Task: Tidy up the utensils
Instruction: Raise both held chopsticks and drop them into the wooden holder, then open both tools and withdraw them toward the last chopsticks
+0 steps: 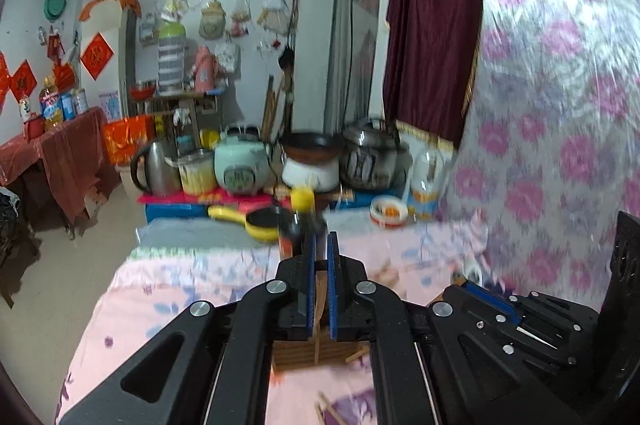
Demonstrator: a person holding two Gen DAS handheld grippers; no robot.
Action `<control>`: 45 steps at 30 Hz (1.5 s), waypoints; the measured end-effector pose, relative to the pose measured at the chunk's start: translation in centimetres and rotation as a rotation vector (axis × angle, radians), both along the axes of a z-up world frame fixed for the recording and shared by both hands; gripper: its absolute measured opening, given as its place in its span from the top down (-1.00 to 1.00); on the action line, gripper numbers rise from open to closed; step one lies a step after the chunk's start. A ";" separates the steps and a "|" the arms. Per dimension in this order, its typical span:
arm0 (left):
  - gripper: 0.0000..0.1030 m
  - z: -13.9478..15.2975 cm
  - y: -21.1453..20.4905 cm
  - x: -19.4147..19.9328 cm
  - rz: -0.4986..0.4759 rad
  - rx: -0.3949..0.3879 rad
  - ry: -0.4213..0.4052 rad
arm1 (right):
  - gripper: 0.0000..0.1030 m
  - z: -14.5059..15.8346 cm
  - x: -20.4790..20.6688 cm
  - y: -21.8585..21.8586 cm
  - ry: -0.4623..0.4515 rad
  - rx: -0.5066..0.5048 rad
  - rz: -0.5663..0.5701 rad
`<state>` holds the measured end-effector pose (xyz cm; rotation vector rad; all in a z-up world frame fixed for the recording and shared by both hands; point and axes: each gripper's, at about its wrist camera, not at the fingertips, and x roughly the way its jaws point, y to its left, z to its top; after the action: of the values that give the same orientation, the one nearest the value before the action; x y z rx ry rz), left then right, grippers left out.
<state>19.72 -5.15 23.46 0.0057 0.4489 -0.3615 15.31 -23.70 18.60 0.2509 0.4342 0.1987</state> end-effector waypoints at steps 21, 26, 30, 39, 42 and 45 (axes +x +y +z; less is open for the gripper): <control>-0.19 -8.8 4.5 2.6 0.129 -0.090 0.153 | 0.25 -3.7 0.9 -0.2 -0.009 -0.040 -0.079; -0.69 -9.2 4.9 -1.3 0.165 -0.048 0.114 | -0.57 -4.6 -3.2 -0.4 -0.044 -0.070 -0.130; -0.89 -10.3 4.8 -4.5 0.191 -0.006 0.076 | -0.79 -5.9 -6.3 -0.4 -0.064 -0.100 -0.156; -0.89 -17.0 5.0 -9.5 0.150 0.063 0.164 | -0.88 -10.9 -10.6 0.0 -0.013 -0.128 -0.143; -0.89 -20.1 5.0 -9.8 0.127 0.111 0.242 | -0.88 -14.2 -9.7 0.7 0.127 -0.162 -0.103; -0.89 -22.0 5.5 -9.7 0.112 0.112 0.336 | -0.87 -16.3 -8.0 1.5 0.250 -0.138 -0.021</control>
<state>10.00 0.38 1.43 0.0287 0.7979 -0.2266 7.33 -22.22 2.30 0.1451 0.6897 0.1160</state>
